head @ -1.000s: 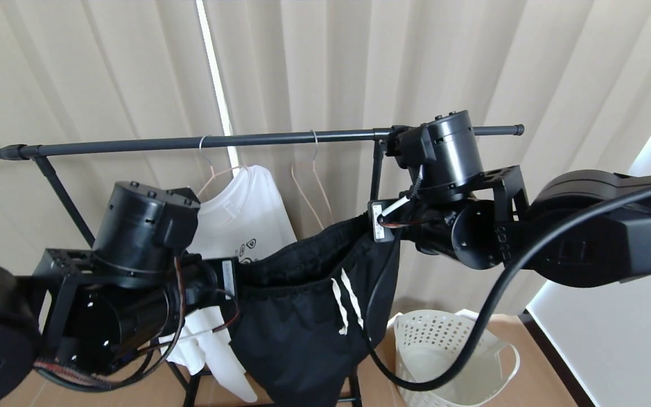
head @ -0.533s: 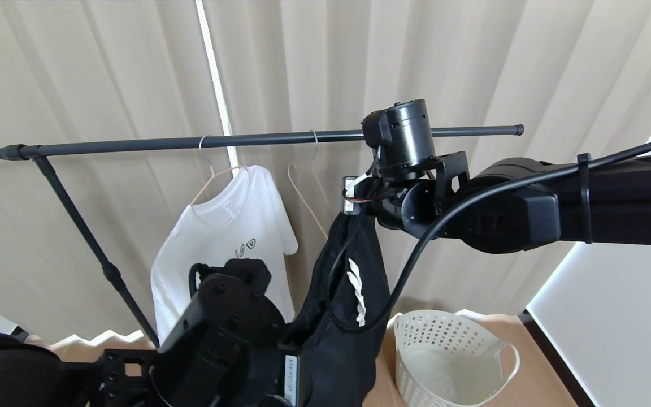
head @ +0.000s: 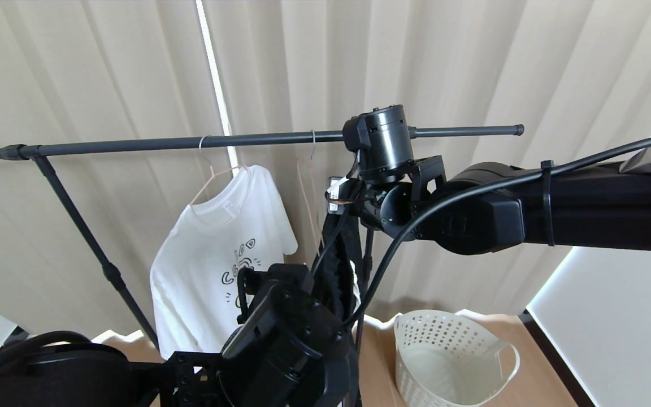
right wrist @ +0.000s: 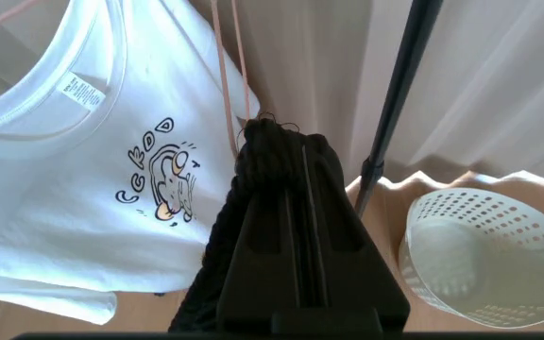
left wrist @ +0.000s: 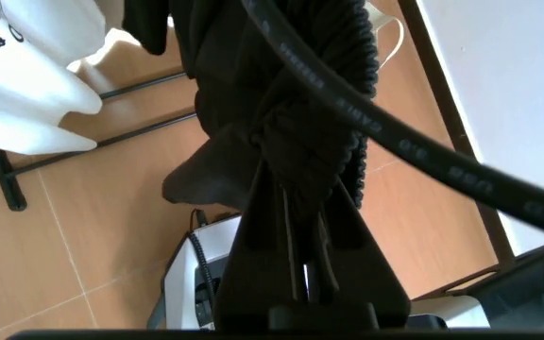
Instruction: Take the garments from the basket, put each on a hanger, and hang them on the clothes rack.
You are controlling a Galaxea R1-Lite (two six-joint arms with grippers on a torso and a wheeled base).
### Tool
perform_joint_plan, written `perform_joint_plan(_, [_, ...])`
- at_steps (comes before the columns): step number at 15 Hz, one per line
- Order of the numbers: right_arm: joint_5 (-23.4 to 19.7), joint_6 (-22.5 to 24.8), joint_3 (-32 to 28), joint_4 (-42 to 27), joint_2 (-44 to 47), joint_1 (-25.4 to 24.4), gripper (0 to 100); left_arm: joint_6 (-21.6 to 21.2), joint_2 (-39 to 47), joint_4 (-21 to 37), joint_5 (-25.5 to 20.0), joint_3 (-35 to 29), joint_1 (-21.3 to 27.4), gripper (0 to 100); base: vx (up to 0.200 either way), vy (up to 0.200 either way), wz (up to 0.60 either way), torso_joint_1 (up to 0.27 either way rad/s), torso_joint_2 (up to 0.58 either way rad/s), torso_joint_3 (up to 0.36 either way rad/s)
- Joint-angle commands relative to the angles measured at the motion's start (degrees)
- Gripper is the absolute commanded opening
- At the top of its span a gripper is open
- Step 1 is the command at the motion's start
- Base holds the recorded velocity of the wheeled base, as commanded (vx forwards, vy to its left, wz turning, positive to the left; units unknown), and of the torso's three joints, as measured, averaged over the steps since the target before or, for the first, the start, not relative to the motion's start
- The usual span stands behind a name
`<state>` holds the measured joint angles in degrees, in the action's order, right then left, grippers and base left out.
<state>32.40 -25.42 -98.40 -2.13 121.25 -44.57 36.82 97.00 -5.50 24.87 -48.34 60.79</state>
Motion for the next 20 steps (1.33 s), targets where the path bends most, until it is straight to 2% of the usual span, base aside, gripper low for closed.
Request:
perform_joint_plan(1, [0.1, -0.1, 0.5, -0.2, -0.5, 0.4, 0, 0.4, 0.7, 0.0, 0.1, -1.0, -0.3, 0, 0.0, 0.0, 0.0, 0.0, 0.0, 0.0])
perform_joint_plan(4, [2.4, -0.2, 4.4, 0.0, -3.4, 1.0, 0, 0.5, 0.3, 0.1, 0.6, -0.3, -3.6, 0, 0.0, 0.0, 0.0, 0.0, 0.0, 0.0])
perform_joint_plan(7, [4.6, -0.2, 11.6, 0.0, -10.9, 1.4, 0, -0.5, -1.9, 0.4, 0.8, 0.4, -12.3, 0, 0.0, 0.0, 0.0, 0.0, 0.0, 0.0])
perform_joint_plan(9, [5.3, 0.0, 14.5, -0.2, -14.0, 1.4, 0, -3.2, -1.9, 0.1, 0.8, -1.5, -16.8, 0, 0.0, 0.0, 0.0, 0.0, 0.0, 0.0])
perform_joint_plan(11, [5.5, 0.4, 19.5, -0.7, -16.5, 1.4, 0, -5.9, -1.6, 0.3, 0.8, -6.8, -20.5, 0, 0.0, 0.0, 0.0, 0.0, 0.0, 0.0])
perform_joint_plan(13, [5.7, 2.2, 21.7, -0.8, -16.0, 1.4, 0, -8.6, -0.2, 0.3, 0.7, -11.8, -22.1, 0, 0.0, 0.0, 0.0, 0.0, 0.0, 0.0])
perform_joint_plan(17, [7.2, 8.0, 27.1, -0.5, -17.0, 1.4, 0, -9.8, 4.1, 0.6, 1.0, -19.5, -24.6, 0, 0.0, 0.0, 0.0, 0.0, 0.0, 0.0])
perform_joint_plan(20, [7.4, 9.1, 28.4, -0.4, -17.0, 1.3, 0, -10.1, 5.6, 1.0, 1.5, -22.1, -24.6, 0, 0.0, 0.0, 0.0, 0.0, 0.0, 0.0])
